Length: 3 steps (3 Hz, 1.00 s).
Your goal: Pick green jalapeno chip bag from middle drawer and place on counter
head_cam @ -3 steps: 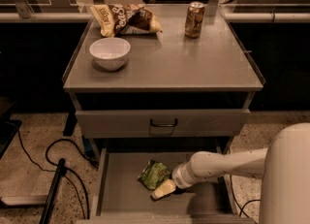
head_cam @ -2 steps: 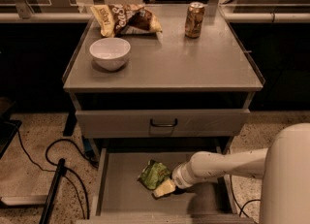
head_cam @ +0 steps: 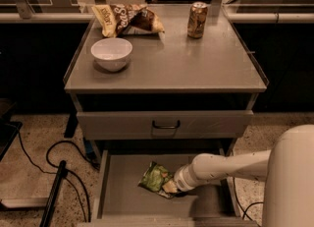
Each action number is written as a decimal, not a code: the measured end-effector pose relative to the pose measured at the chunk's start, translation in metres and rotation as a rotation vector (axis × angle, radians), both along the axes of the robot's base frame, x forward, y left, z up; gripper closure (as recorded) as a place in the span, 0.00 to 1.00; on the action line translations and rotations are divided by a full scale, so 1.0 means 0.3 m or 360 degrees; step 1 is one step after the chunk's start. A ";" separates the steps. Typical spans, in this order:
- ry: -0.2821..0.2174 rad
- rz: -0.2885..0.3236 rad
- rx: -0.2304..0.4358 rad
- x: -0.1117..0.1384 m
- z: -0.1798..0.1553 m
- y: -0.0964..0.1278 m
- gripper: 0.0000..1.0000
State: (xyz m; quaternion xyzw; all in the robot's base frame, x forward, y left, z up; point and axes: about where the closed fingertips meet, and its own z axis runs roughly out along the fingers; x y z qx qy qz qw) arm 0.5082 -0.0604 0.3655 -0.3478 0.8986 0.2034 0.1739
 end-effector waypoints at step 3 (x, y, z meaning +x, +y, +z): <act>0.0016 -0.0008 0.0020 0.013 0.033 0.004 1.00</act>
Offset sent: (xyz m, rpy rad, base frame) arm 0.0000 0.0000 0.0000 0.0000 0.0000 0.0000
